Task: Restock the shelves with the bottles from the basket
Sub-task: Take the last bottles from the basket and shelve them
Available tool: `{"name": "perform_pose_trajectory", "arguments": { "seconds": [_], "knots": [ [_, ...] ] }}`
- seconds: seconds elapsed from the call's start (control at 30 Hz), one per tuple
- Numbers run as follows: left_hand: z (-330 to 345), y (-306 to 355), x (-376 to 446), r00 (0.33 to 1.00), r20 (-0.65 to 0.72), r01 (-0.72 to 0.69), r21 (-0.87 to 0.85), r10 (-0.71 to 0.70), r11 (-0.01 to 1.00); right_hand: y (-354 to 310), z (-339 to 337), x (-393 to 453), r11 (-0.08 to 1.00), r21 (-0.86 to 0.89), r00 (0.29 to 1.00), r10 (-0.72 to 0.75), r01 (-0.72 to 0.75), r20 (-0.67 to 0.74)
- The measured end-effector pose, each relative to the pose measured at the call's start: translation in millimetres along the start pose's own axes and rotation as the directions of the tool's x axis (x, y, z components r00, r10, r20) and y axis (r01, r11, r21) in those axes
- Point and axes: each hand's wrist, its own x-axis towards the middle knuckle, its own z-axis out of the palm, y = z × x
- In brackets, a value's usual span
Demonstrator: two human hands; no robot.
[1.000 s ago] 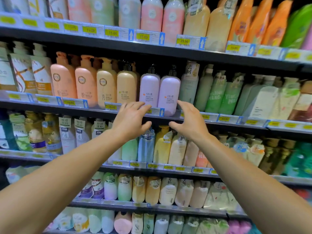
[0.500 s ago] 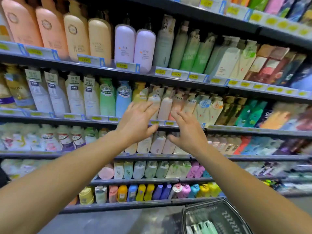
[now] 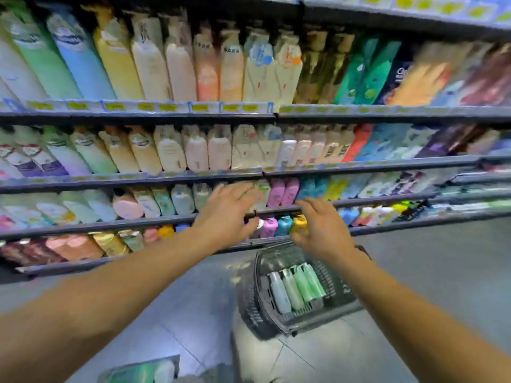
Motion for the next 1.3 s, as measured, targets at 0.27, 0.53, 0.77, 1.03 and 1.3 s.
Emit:
{"name": "perform_pose_trajectory", "arguments": {
  "seconds": [0.27,0.53,0.77,1.03,1.3],
  "knots": [
    [94.9,80.0,35.5,0.988,0.152,0.006,-0.059,0.003,0.998,126.0,64.2,-42.9,0.993,0.062,0.977,0.087,-0.101,0.195],
    [191.6,81.0,93.7,0.952,0.307,0.050,-0.154,0.000,0.987,202.0,144.9,-14.6,0.977,0.101,0.914,0.139,-0.190,0.382],
    [288.7,66.8,132.2,0.935,0.354,0.062,-0.200,0.013,0.978,243.5,235.6,19.3,0.961,0.126,0.836,0.144,-0.245,0.530],
    [433.8,72.7,128.5,0.848,0.514,0.322,-0.302,-0.131,0.897,284.8,372.6,30.6,0.886,0.240,0.702,0.124,-0.396,0.701],
    [610.5,81.5,105.2,0.681,0.626,0.603,-0.185,-0.380,0.776,318.9,549.2,33.4,0.904,0.203,0.581,0.060,-0.376,0.811]
  ]
}}
